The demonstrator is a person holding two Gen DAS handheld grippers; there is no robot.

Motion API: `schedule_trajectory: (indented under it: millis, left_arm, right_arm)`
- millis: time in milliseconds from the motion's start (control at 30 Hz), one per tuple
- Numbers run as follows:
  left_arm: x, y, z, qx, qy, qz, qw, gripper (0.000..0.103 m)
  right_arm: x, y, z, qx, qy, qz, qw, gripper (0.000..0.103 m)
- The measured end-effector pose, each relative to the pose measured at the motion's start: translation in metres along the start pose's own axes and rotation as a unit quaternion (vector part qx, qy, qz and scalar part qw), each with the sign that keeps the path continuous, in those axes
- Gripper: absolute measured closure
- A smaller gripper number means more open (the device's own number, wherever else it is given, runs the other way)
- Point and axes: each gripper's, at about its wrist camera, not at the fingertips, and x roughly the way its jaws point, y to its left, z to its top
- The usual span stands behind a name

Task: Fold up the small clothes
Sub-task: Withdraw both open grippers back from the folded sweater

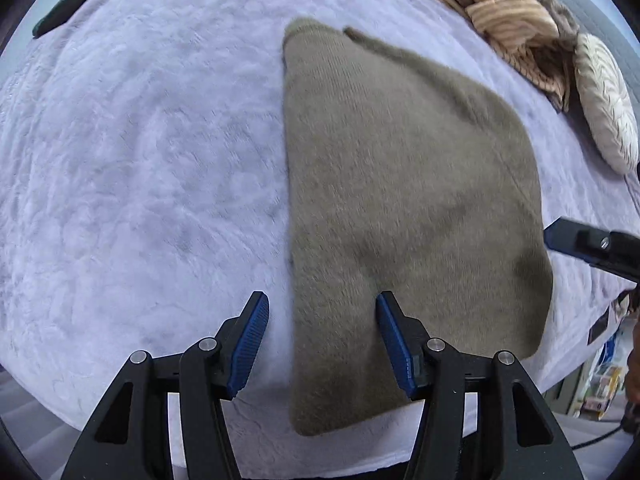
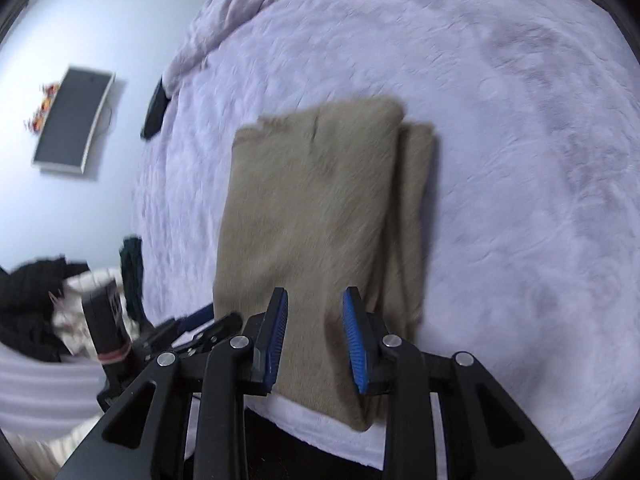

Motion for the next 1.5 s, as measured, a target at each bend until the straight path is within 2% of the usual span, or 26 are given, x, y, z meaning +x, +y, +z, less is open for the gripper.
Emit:
schedule_trajectory:
  millis: [100,200,267,333,633,933,967,1000,1033,1133,1233,1400,1500]
  left_arm:
    - [0.004,-0.005,-0.008,0.013,0.004,0.009,0.9999,0.045]
    - [0.002,-0.006,-0.010,0.011,0.005,0.003,0.9999,0.045]
    - [-0.001,-0.005,-0.011,0.012,0.008,0.002,0.9999,0.045]
    - [-0.003,-0.005,-0.011,0.014,0.008,0.004,0.9999,0.045]
    - [-0.012,-0.012,-0.019,0.028,0.004,0.024,0.9993,0.045]
    - [-0.024,-0.006,-0.026,0.030,-0.001,0.021,0.9993,0.045]
    - [-0.025,-0.006,-0.027,0.031,-0.001,0.025,0.9992,0.040]
    - [-0.027,-0.005,-0.027,0.032,-0.001,0.029,0.9991,0.022]
    - [-0.029,-0.004,-0.027,0.033,-0.004,0.034,0.9988,0.016]
    - [-0.036,-0.005,-0.027,0.046,-0.014,0.044,0.9979,0.015]
    - [-0.041,-0.006,-0.025,0.051,-0.014,0.054,0.9971,0.014]
    - [-0.051,-0.007,-0.024,0.044,-0.027,0.070,0.9962,0.014]
    - [-0.058,-0.009,-0.023,0.040,-0.037,0.068,0.9962,0.014]
  right_arm:
    - [0.026,0.003,-0.017,-0.021,0.026,-0.052,0.998,0.072]
    - [0.045,-0.011,-0.024,-0.034,0.046,-0.128,0.990,0.072]
    - [0.049,-0.028,-0.029,-0.011,0.052,-0.122,0.991,0.071]
    - [0.046,-0.037,-0.031,0.007,0.050,-0.127,0.991,0.062]
    - [0.034,-0.031,-0.043,0.005,0.040,-0.162,0.986,0.057]
    - [0.018,-0.037,-0.058,0.031,0.033,-0.183,0.982,0.047]
    - [0.014,-0.038,-0.060,0.035,0.034,-0.188,0.981,0.047]
    - [0.010,-0.040,-0.062,0.039,0.034,-0.190,0.980,0.047]
    - [0.008,-0.039,-0.065,0.045,0.034,-0.194,0.979,0.047]
    - [-0.003,-0.043,-0.072,0.064,0.033,-0.189,0.979,0.045]
    - [-0.012,-0.040,-0.076,0.072,0.027,-0.186,0.980,0.038]
    - [-0.026,-0.021,-0.083,0.060,0.012,-0.182,0.981,0.026]
    - [-0.032,-0.003,-0.085,0.045,0.000,-0.181,0.982,0.023]
